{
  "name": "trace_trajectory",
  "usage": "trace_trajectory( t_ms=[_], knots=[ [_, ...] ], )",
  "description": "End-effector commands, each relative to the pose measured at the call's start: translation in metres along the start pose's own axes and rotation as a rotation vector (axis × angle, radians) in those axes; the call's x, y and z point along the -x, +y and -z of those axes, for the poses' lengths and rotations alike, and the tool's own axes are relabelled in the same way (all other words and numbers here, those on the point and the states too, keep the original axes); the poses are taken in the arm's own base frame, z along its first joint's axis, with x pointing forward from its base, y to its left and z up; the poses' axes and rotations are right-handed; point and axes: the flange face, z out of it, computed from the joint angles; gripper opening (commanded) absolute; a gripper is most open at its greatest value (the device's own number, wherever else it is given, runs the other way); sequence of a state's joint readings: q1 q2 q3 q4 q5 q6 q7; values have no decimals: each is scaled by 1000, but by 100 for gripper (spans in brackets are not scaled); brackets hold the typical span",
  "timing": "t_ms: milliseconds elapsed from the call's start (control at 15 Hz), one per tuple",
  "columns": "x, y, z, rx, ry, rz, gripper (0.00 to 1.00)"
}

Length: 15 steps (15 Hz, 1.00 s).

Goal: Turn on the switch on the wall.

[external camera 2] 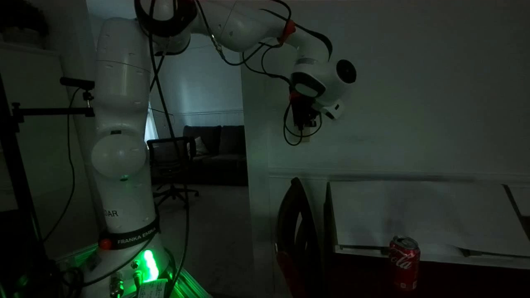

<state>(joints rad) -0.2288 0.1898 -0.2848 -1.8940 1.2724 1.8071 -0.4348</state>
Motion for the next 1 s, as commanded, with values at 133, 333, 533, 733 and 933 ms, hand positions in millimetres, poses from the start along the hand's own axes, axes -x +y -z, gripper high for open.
trace_trajectory(
  t_ms=[133,333,533,733,933],
  knots=[
    [-20,12,-9,-50,-18,-45,4],
    [-22,15,-16,-59,-15,-65,3],
    [-22,14,-21,-86,-10,-82,5],
    [-24,15,-25,-99,-5,-96,5],
    [-25,17,-28,-106,1,-104,4]
  ],
)
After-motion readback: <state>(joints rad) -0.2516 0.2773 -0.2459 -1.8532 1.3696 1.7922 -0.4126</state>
